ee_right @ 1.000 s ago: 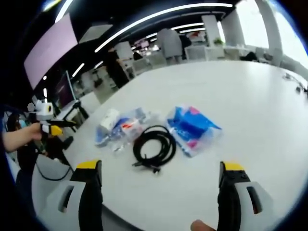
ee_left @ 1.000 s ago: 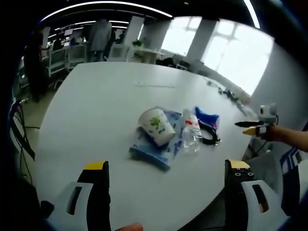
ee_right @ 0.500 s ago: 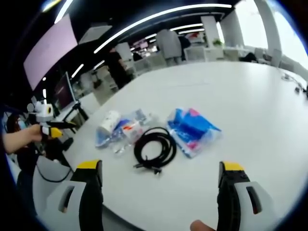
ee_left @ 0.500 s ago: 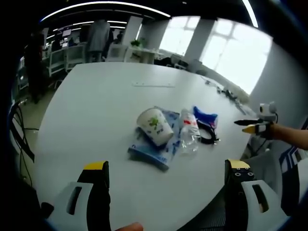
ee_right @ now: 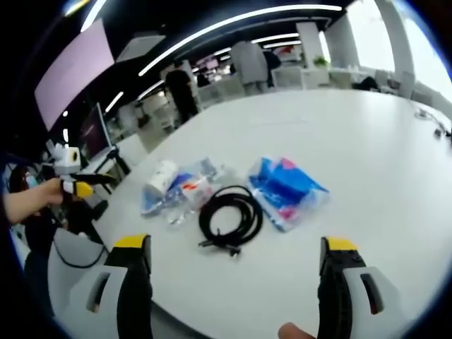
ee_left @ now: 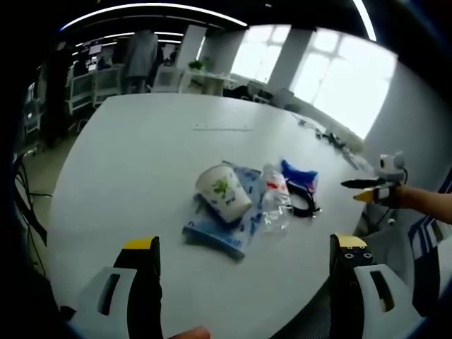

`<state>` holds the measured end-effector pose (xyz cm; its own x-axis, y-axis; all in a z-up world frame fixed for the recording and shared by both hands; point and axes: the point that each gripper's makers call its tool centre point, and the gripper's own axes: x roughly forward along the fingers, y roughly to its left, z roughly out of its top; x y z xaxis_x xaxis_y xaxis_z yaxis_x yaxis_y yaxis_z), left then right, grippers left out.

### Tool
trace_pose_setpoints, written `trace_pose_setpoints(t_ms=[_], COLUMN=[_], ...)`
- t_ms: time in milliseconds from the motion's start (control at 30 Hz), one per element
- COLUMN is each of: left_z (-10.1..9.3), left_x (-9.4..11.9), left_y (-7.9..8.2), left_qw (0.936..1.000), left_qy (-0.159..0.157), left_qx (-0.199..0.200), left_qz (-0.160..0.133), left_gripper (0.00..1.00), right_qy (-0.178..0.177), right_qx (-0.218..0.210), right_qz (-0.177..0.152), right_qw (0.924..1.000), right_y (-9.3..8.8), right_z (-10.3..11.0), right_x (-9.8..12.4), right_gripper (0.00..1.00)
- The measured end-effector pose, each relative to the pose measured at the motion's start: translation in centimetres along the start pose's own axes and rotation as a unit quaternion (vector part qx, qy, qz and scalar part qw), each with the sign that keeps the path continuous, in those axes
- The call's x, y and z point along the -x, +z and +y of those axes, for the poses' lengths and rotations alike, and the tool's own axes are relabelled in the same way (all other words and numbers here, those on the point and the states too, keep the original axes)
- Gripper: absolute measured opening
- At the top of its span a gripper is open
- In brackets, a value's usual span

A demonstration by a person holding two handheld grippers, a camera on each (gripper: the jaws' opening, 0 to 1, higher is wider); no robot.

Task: Arrange the tabletop items into an orderly group along one side of the table until the central work area is clear of visible clutter.

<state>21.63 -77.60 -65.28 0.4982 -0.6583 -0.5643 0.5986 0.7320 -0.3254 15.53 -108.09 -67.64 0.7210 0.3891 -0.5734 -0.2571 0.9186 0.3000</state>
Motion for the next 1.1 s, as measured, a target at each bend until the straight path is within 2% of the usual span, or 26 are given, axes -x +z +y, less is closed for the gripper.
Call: trace_pose_setpoints(t_ms=[433,567,733,1100], left_z=[-0.3,-0.1,0.2,0.3], left_x=[-1.7,-2.0,-2.3,-2.9], left_y=[1.1,0.9,1.5,1.8], left_qw=[0.9999,0.9998,0.9999,0.9996], left_qy=[-0.006,-0.007,-0.004,-0.004], left_qx=[-0.006,-0.011,-0.01,-0.018], left_qz=[0.005,0.015,0.013,0.021], left_gripper=[1.0,1.0,1.0,1.0], right_qy=[0.027,0.036,0.044,0.058], right_qx=[0.008,0.012,0.017,-0.014], right_qz=[0.002,0.004,0.008,-0.005], right_qw=[0.9996,0.9993,0.9989,0.9982], right_y=[2.0,2.4,2.9,5.0], right_z=[1.4,1.7,2.0,2.2], right_x=[-2.9,-3.6,-4.5,-6.2], right_gripper=[0.96,0.95,0.95,0.93])
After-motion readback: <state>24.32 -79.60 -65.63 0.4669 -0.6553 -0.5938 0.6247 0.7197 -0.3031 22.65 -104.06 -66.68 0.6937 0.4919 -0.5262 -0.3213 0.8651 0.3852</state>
